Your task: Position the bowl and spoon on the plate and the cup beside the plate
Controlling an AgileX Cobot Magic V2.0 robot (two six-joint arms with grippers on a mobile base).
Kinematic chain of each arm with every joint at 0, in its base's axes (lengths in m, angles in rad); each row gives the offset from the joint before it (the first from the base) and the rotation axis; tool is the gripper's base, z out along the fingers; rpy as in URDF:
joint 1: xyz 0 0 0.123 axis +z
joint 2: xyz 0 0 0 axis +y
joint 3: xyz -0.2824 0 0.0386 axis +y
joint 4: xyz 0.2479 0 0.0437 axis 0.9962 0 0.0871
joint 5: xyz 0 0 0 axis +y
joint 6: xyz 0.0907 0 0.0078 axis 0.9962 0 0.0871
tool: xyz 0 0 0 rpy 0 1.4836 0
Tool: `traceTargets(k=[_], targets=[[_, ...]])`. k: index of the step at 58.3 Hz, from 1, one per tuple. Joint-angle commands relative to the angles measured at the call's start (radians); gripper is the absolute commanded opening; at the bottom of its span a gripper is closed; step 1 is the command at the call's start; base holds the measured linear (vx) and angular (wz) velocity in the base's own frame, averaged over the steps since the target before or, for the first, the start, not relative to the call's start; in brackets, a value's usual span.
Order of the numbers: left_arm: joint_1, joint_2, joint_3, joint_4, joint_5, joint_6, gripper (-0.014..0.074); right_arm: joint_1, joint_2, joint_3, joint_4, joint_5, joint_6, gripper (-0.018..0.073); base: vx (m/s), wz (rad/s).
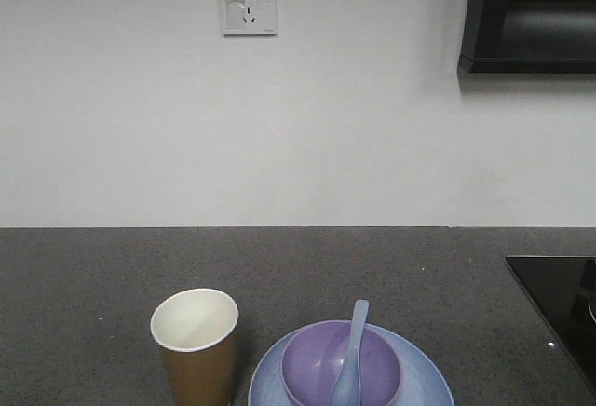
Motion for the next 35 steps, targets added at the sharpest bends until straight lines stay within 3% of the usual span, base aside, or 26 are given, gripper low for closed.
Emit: traceTargets(k=[1, 13, 21, 35], targets=[[0.069, -0.073, 0.097, -0.078, -0.169, 0.04, -0.0006, -0.006, 0.007, -0.025, 0.006, -0.077, -0.007, 0.0417, 0.0, 0.0], [0.129, -0.254, 0.324, -0.162, -0.177, 0.052, -0.0006, -0.006, 0.007, -0.025, 0.006, -0.077, -0.007, 0.0417, 0.0, 0.0], [0.148, -0.367, 0.324, -0.161, -0.083, 0.053, -0.0006, -0.006, 0.007, -0.025, 0.006, -0.078, -0.007, 0.0417, 0.0, 0.0], [0.167, -0.355, 0.324, -0.16, -0.077, 0.053, -0.0006, -0.006, 0.004, -0.025, 0.006, -0.075, -0.007, 0.0417, 0.0, 0.0]])
